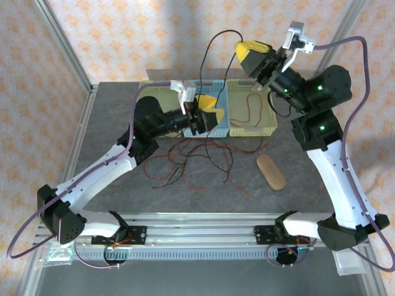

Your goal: Untangle the cables

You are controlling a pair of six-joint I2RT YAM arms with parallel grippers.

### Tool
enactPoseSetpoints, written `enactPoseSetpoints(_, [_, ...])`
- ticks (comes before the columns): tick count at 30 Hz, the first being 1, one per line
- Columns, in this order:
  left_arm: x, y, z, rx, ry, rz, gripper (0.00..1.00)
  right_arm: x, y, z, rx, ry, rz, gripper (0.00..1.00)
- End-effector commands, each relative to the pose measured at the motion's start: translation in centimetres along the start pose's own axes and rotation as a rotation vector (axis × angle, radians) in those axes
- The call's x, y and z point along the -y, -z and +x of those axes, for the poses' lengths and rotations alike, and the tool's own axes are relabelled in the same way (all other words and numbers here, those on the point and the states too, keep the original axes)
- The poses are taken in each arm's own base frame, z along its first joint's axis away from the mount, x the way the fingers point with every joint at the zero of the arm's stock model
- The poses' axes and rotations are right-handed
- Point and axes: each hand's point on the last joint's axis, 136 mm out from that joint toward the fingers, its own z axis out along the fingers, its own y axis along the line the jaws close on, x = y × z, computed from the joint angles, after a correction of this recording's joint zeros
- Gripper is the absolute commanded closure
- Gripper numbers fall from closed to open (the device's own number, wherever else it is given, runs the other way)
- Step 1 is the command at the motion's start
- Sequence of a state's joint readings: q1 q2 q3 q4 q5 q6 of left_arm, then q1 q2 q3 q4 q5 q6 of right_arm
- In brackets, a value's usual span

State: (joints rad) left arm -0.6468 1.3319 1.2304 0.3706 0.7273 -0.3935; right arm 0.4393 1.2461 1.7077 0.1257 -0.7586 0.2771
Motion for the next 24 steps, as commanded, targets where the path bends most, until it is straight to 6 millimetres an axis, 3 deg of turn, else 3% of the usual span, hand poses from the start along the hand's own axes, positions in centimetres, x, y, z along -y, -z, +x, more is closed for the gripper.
enactPoseSetpoints(1, [1.6,-0.5,-1.1,0.059,0.029,0.121,0.43,-1.8,0.2,-3.1,0.112,-0.013,-0.050,1.00])
enactPoseSetpoints(6, [1.0,-1.5,-0.6,0.085,0.038,0.066,0.49,-0.8,0.3,-3.3,0.154,-0.077,0.003,1.00])
enactPoseSetpoints(11, [-0.7,-2.0,-0.6,0.124,-0.016,-0.130,0.49,2.2,0.6,-2.7,0.173,-0.139,0.155,1.00])
enactPoseSetpoints(15, [-1.1,-2.5,0.1,0.114,-0.090,-0.271,0.54,3.4,0.7,-2.2,0.178,-0.179,0.207,1.00])
enactPoseSetpoints(24, [-1.7,-2.4,1.5,0.083,-0.181,-0.411,0.67,4.4,0.9,-2.2,0.201,-0.219,0.252,1.00])
